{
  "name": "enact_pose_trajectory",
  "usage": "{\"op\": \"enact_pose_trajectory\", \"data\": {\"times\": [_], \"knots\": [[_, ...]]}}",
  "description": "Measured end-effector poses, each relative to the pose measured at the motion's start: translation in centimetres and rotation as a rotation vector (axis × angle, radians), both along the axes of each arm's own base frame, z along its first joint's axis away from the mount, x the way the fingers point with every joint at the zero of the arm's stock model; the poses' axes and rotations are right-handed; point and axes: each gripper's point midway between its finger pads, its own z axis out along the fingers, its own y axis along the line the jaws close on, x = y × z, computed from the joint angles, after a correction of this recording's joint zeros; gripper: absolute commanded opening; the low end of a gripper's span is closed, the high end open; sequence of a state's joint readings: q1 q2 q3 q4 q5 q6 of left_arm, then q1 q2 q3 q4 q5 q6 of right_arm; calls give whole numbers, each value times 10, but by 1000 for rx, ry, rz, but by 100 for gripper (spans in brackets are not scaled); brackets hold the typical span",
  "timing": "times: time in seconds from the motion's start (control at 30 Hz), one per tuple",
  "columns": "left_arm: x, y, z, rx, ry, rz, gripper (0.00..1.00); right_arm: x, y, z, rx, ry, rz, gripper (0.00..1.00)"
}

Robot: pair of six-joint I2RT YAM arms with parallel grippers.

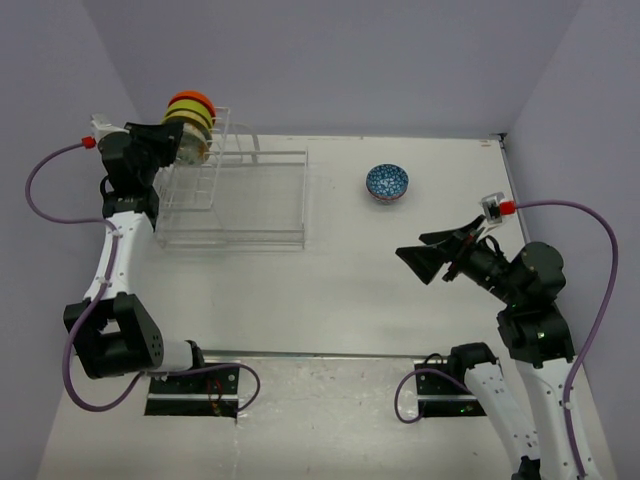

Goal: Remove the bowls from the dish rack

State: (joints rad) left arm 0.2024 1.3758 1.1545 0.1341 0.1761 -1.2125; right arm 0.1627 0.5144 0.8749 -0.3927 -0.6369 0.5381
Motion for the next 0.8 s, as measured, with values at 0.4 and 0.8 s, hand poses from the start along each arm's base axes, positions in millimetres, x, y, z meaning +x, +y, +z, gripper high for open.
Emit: {"op": "enact_pose_trajectory", "data": {"times": [0.4, 0.8], "knots": [[-5, -8, 1, -13, -1, -28, 0, 3, -1, -6, -3, 13, -14, 99], [-20, -11, 10, -25, -15, -29, 0, 1, -2, -5, -2, 7, -18, 99]]}}
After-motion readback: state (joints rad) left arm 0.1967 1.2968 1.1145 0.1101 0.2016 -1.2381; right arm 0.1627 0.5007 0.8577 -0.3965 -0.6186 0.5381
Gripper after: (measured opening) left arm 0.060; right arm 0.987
